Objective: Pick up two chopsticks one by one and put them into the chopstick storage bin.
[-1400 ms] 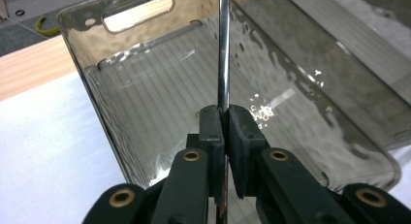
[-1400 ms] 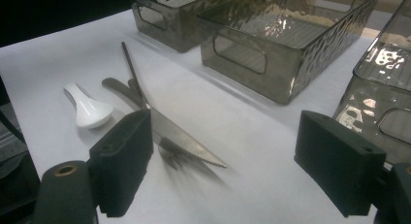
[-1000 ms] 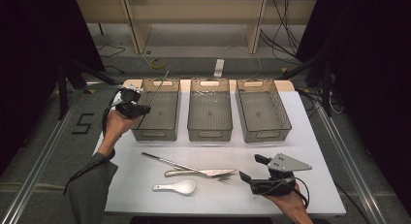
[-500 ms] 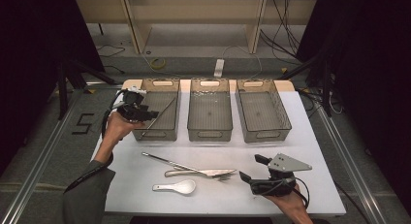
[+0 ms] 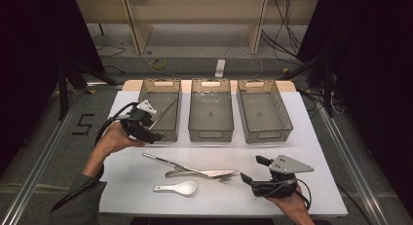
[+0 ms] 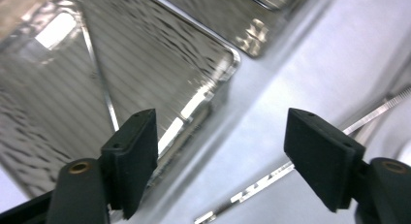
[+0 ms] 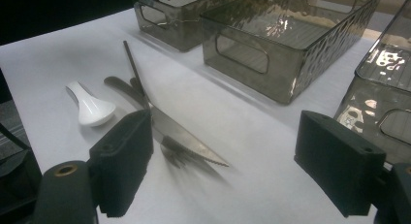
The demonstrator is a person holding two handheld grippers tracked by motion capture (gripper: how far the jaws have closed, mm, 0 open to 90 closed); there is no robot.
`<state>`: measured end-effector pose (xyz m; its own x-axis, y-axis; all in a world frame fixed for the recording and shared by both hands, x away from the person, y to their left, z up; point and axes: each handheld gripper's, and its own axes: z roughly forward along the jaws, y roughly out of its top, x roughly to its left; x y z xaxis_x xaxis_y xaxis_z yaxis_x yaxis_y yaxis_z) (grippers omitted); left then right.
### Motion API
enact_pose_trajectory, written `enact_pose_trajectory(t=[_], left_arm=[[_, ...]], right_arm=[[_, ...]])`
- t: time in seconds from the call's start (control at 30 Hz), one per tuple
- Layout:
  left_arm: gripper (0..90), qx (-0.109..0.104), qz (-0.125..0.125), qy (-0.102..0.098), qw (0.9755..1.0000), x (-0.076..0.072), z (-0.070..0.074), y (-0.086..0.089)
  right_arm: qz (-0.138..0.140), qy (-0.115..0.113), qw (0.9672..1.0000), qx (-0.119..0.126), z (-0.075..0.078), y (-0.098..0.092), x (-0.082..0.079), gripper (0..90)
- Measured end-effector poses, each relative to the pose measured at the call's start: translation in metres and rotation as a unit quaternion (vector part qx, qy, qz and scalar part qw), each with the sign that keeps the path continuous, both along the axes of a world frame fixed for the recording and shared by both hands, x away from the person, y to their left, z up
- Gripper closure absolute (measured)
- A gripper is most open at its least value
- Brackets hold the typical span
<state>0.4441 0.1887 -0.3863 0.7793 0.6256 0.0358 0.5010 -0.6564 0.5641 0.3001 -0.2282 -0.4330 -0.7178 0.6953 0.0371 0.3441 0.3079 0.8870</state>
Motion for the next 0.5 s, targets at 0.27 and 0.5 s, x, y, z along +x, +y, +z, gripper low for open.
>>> enact_pose_trajectory(t=[0.27, 0.5], left_arm=[[22.8, 0.025, -0.053, 0.03, 0.9978, -0.012, -0.01, -0.018], [22.2, 0.066, -0.084, 0.047, 0.9931, -0.019, -0.024, -0.031]], right_arm=[[0.003, 0.002, 1.0, -0.003, 0.0, 0.001, 0.0, 22.2], [0.003, 0.001, 1.0, -0.004, 0.0, 0.001, -0.001, 22.2]])
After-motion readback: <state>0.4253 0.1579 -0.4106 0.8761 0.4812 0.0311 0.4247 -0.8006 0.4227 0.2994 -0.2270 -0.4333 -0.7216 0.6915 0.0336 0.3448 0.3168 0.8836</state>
